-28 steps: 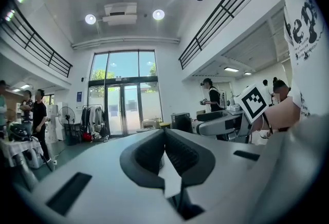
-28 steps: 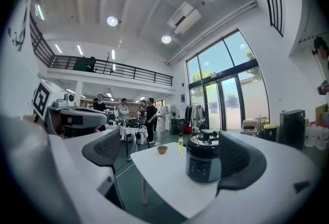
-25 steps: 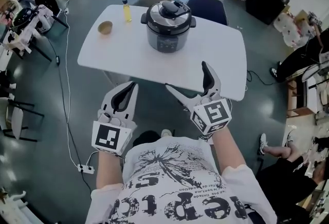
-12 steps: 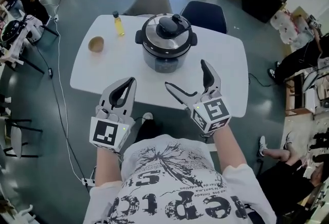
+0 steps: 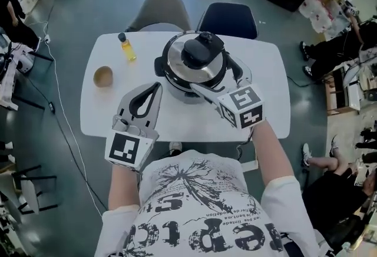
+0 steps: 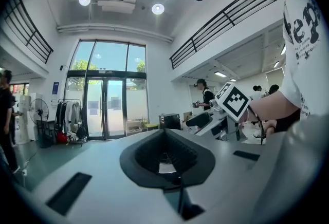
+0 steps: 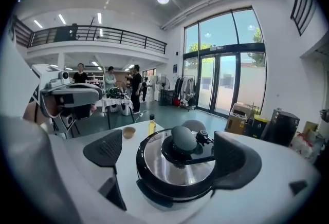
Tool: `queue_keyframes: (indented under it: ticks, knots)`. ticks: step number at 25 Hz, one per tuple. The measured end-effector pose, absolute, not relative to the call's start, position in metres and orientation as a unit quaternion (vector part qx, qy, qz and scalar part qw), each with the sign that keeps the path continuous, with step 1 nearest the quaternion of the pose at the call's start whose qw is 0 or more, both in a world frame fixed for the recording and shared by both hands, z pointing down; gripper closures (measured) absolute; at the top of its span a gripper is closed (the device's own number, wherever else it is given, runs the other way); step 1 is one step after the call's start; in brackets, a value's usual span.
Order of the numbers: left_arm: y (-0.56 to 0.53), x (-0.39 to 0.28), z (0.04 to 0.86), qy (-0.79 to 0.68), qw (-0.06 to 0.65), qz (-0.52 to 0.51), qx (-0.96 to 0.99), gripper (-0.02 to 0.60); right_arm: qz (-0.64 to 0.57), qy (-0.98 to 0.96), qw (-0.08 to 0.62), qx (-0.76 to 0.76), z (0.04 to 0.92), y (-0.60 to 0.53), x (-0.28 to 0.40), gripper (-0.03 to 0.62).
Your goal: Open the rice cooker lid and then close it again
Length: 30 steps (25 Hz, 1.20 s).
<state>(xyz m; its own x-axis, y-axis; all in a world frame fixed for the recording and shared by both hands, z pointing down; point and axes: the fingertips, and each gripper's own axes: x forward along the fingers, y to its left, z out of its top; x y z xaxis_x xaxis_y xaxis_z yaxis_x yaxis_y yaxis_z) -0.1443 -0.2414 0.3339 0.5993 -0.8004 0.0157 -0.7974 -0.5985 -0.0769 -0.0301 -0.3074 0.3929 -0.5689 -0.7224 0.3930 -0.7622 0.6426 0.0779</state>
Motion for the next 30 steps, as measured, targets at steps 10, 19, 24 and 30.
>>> queue_keyframes:
  ticks: [10, 19, 24, 30]
  knots:
    - [-0.338, -0.16, 0.346, 0.388, 0.04, -0.028, -0.92, 0.568, 0.109, -0.839, 0.363, 0.39, 0.448, -0.422, -0.057, 0.03]
    - [-0.379, -0.173, 0.357, 0.364, 0.03, -0.008, -0.931, 0.568, 0.168, -0.791, 0.467, 0.358, 0.485, -0.46, -0.064, 0.135]
    - [-0.38, -0.176, 0.362, 0.363, 0.03, -0.012, -0.931, 0.568, 0.194, -0.782, 0.488, 0.337, 0.487, -0.458, -0.069, 0.256]
    - [-0.383, -0.176, 0.359, 0.377, 0.027, -0.015, -0.926, 0.568, 0.207, -0.778, 0.498, 0.322, 0.487, -0.459, -0.07, 0.299]
